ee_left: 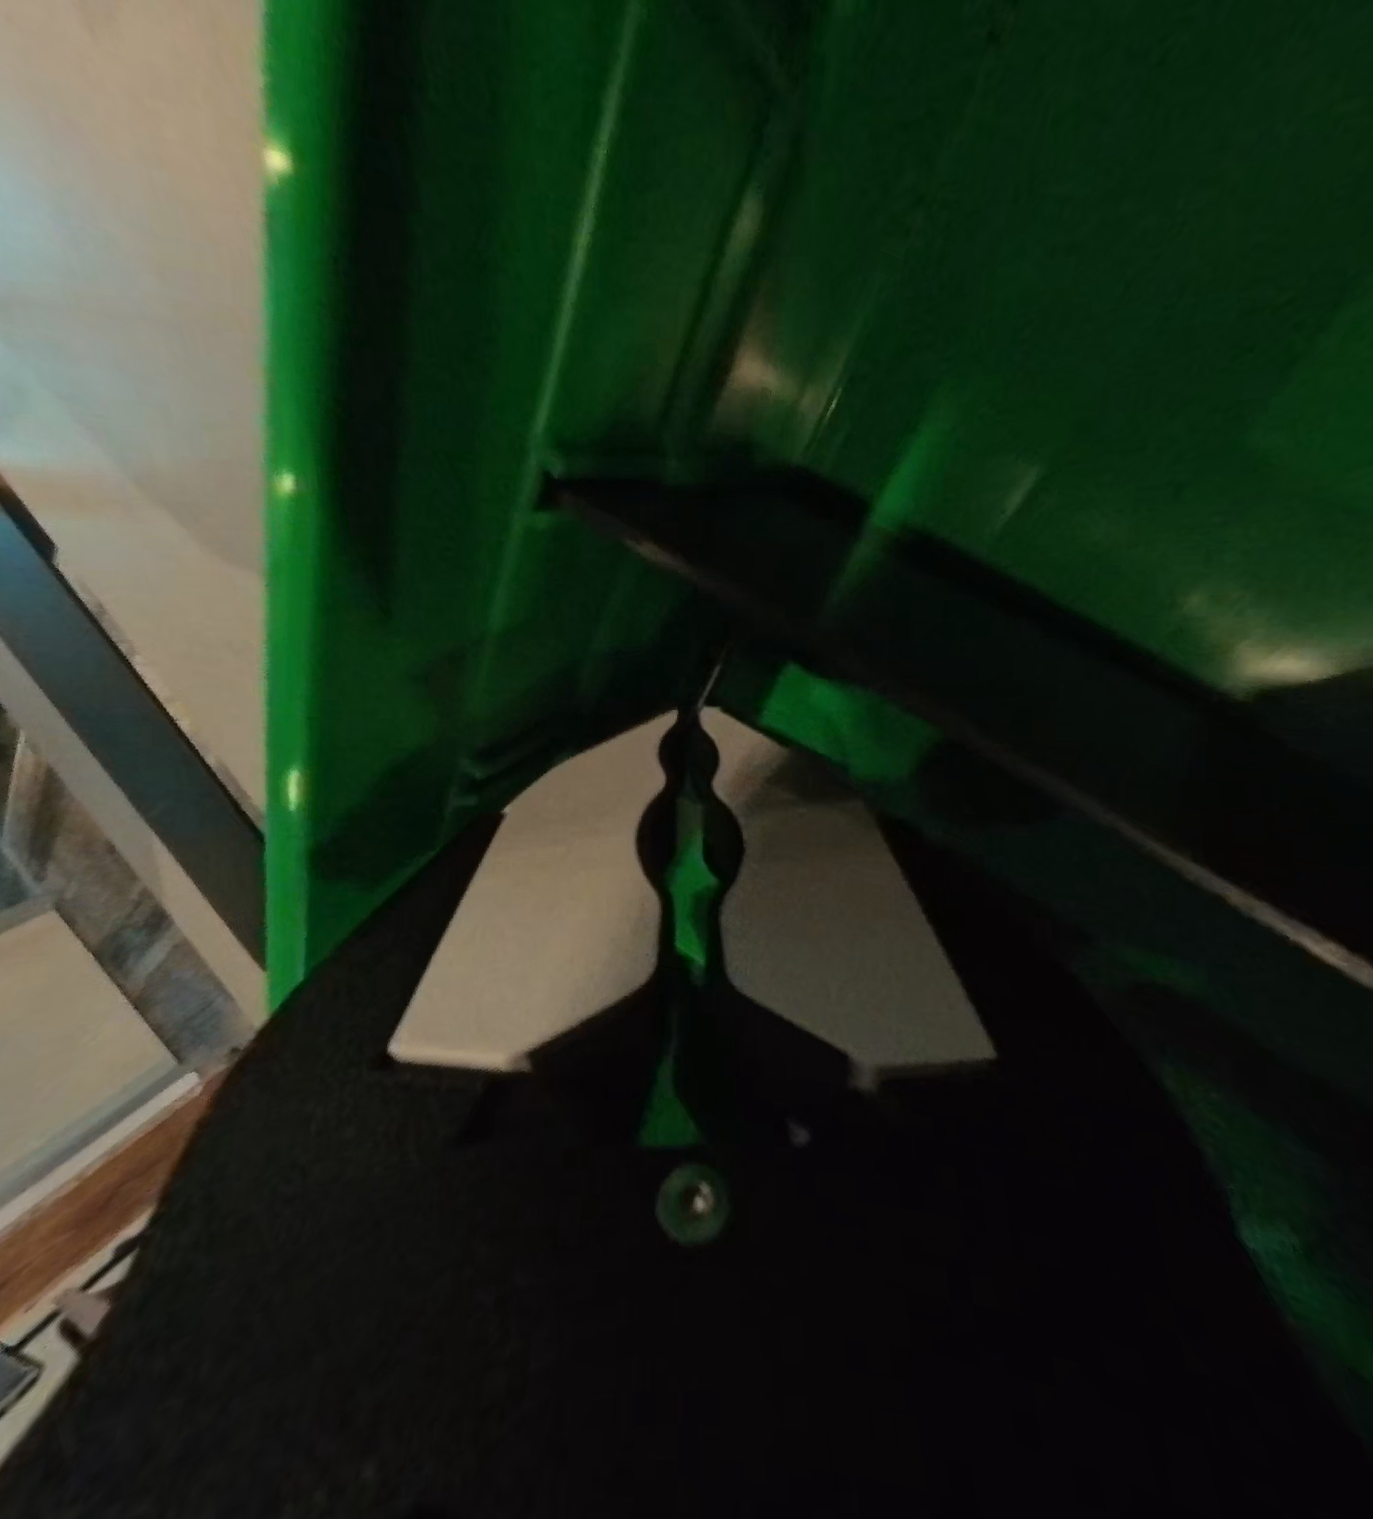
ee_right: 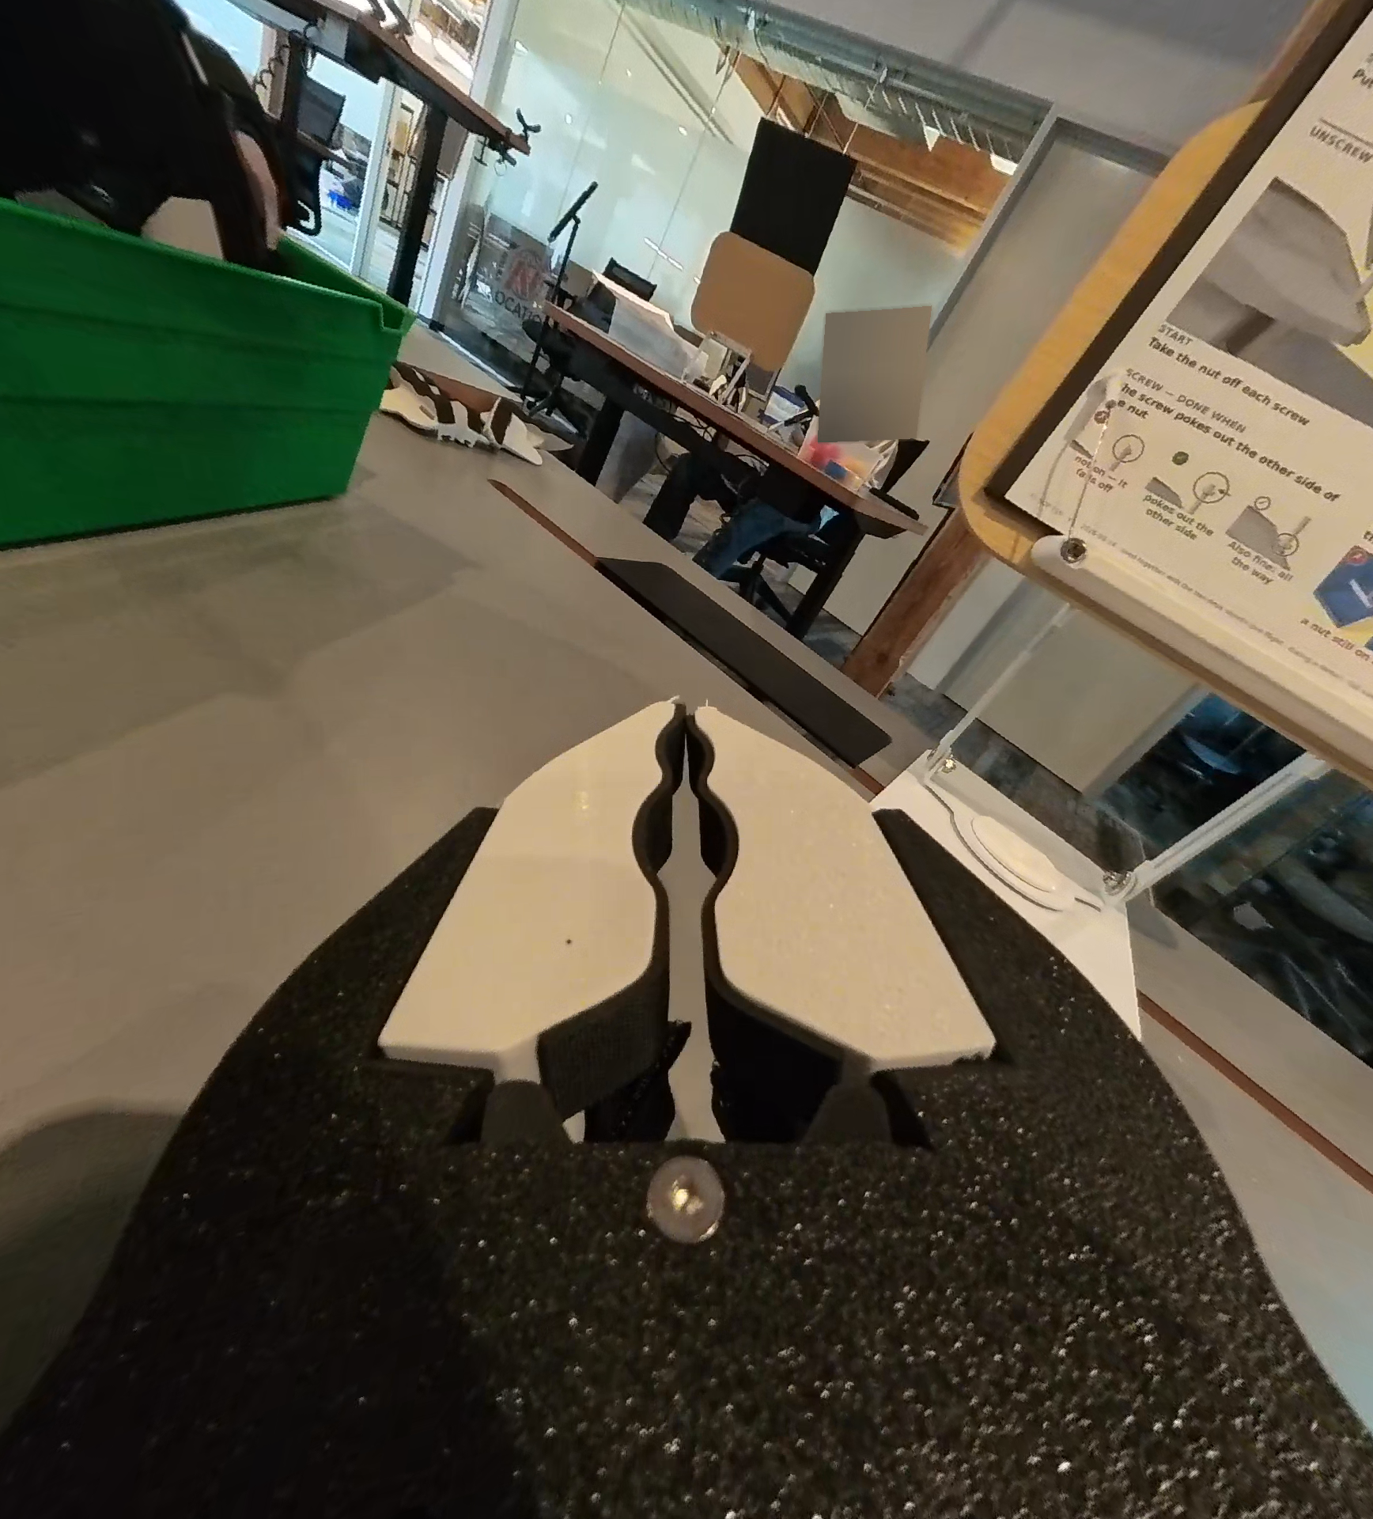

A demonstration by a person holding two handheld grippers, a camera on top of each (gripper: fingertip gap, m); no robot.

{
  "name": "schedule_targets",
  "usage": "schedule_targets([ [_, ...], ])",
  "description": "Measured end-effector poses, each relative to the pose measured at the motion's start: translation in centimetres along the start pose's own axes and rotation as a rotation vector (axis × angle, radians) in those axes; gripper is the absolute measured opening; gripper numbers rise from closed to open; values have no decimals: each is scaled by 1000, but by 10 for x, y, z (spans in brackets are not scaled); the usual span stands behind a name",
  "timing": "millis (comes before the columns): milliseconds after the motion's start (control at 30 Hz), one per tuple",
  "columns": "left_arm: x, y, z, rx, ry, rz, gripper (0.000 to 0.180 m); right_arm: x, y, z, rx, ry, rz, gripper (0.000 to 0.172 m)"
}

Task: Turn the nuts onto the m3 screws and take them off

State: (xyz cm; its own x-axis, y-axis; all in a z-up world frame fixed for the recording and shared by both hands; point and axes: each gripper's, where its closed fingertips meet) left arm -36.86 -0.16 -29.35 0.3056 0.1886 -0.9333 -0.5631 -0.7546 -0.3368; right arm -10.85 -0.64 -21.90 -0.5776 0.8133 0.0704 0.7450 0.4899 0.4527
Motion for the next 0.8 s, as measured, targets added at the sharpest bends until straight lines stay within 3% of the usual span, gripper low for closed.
schedule_targets([
  [300, 7, -6, -3, 69, -23, -171, 0, -2, -1, -2, 6, 8, -1, 0],
  [600, 11, -6, -2, 19, -14, -145, 0, 2, -21, -5, -124, 0, -51, 0],
  [800, 13, 10, 4, -41, -61, 35, 0, 14, -63, -13, -347, 34, -136, 0],
])
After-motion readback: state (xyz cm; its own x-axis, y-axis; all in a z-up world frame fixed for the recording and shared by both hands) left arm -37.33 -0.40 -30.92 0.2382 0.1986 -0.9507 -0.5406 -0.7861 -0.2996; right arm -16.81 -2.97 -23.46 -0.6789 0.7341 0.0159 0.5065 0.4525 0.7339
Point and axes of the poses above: each gripper's, where its closed fingertips meet, x out along the fingers, z out of its underside, y = z × x across the jaws, and after that the axes turned 7 degrees about z, right-handed
